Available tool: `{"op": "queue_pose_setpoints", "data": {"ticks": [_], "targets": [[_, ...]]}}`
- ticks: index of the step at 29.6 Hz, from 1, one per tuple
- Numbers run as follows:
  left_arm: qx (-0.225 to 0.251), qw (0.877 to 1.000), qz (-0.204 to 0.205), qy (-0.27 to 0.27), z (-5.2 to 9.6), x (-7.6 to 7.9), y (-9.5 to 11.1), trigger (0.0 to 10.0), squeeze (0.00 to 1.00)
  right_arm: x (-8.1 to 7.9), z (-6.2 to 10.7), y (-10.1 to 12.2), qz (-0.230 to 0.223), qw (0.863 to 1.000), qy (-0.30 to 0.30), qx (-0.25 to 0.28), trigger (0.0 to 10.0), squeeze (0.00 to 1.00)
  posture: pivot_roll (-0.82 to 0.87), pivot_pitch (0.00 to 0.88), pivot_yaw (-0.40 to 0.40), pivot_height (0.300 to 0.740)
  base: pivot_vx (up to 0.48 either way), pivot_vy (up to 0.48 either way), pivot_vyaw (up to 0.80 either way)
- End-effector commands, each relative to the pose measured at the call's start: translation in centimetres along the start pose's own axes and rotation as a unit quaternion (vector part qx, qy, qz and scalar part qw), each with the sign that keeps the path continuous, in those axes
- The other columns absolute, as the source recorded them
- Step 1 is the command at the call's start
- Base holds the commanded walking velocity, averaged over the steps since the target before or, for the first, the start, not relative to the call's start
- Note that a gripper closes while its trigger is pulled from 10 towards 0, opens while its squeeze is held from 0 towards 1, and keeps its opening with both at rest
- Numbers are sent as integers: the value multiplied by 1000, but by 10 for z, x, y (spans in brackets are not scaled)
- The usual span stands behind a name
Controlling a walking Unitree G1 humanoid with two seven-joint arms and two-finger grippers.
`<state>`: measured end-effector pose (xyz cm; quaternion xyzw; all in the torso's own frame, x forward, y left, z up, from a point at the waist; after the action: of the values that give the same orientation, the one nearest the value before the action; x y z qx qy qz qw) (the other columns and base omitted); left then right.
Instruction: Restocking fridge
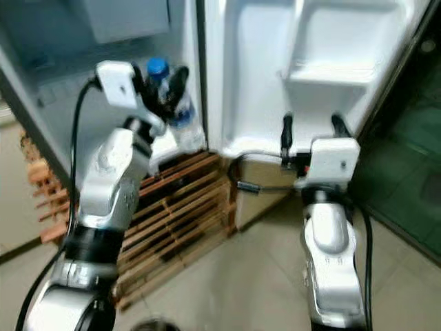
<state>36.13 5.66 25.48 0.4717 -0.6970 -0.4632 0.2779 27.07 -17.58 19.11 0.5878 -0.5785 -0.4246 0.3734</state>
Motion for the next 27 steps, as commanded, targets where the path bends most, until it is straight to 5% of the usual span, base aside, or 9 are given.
{"op": "queue_pose_setpoints", "data": {"ticks": [1, 7, 9, 11, 15, 21, 27], "targets": [[14, 1000, 3, -22, -7, 8, 9, 10000, 0, 1, -1, 4, 0, 1000, 0, 2, 10000, 0, -204, 0, 61, 736, 0, 0, 0], [-5, 998, -22, -60, -12, 14, 4, 10000, 0, -1, 11, -5, -12, 1000, -12, -27, 10000, 0, -233, 0, 105, 736, 0, 0, 0], [-23, 998, -28, -52, -5, 4, -3, 10000, 0, -1, 14, -6, -16, 999, -6, -37, 10000, 0, -236, 0, 107, 736, 0, 0, 0], [-63, 997, -30, -39, 17, -4, -20, 10000, 0, 7, 31, -18, -8, 997, -8, -72, 10000, 0, -223, 0, 97, 736, 0, 0, 0], [-77, 995, -44, -47, 36, 4, -25, 10000, 0, 12, 45, -25, 6, 995, 1, -97, 10000, 0, -220, 0, 88, 736, 0, 0, 0], [-28, 998, -39, -36, 59, -2, -4, 10000, 0, 19, 36, 2, 37, 998, -29, -32, 10000, 0, -206, 0, 74, 736, 0, 0, 0], [-45, 999, -6, -1, 53, -4, -15, 10000, 0, 11, 21, 1, 16, 999, -18, -27, 10000, 0, -204, 0, 65, 736, 178, 0, 0]]}}
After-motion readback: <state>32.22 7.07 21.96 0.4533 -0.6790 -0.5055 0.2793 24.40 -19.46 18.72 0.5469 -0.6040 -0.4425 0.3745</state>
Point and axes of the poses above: a point about 5 cm out from each wrist's last joint towards the gripper, its own z axis pointing back from the gripper into the wrist, its own y axis along the axis of the wrist's last joint, x = y × z, the point moved 2 cm from there along -z, pointing out of the wrist towards the gripper, and after that the axes turned 12 degrees about -z, right-handed, at the moved point
